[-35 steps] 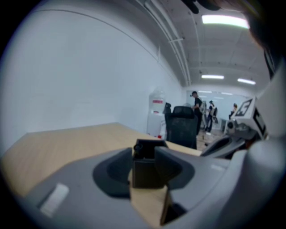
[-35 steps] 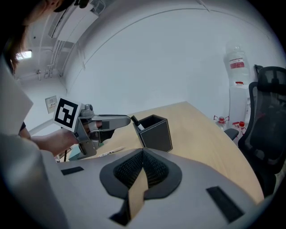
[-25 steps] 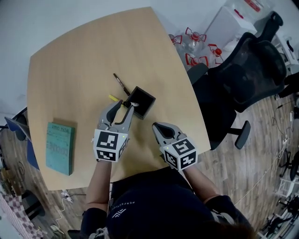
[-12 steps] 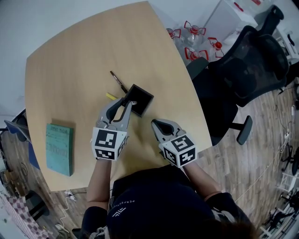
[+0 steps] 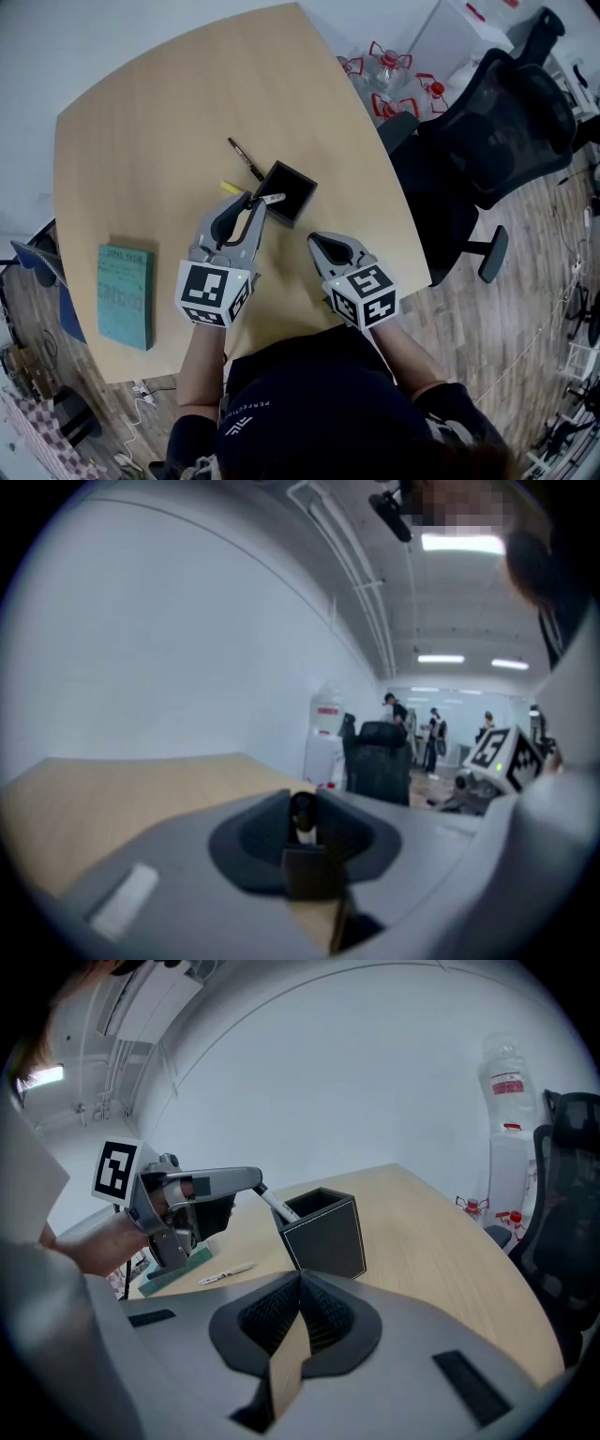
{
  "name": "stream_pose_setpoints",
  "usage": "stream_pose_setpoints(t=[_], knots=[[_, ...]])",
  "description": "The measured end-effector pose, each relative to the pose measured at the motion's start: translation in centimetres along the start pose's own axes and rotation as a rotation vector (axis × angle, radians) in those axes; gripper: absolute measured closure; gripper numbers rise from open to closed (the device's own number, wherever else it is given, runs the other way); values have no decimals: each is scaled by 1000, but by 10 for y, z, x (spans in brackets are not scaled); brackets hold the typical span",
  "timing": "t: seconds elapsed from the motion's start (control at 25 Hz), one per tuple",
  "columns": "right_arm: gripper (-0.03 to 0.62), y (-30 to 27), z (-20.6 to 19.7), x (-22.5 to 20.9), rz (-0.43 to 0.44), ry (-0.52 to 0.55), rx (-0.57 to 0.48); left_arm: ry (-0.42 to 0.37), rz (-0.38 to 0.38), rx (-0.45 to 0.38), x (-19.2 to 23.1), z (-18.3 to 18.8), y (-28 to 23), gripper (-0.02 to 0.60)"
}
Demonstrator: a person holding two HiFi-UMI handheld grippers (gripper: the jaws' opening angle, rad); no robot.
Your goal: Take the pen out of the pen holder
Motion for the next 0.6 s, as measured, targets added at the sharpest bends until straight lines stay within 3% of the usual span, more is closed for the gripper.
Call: stream_pose_setpoints(t=[0.28,0.6], knots=[[592,8,3,25,-50,14,-39,54,-37,-108,7,14,33,495],[592,13,7,52,-77,35,-63,63,-38,-197,16,29,77,495]])
Point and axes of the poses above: the fingertips, and each gripper's own axes: y backward along the fingers, x to its left, z out of its top, the point moved 9 cm from there along y, backward along the fingers, and after that the axes turned 1 degree about x, right-handed, at the moved point
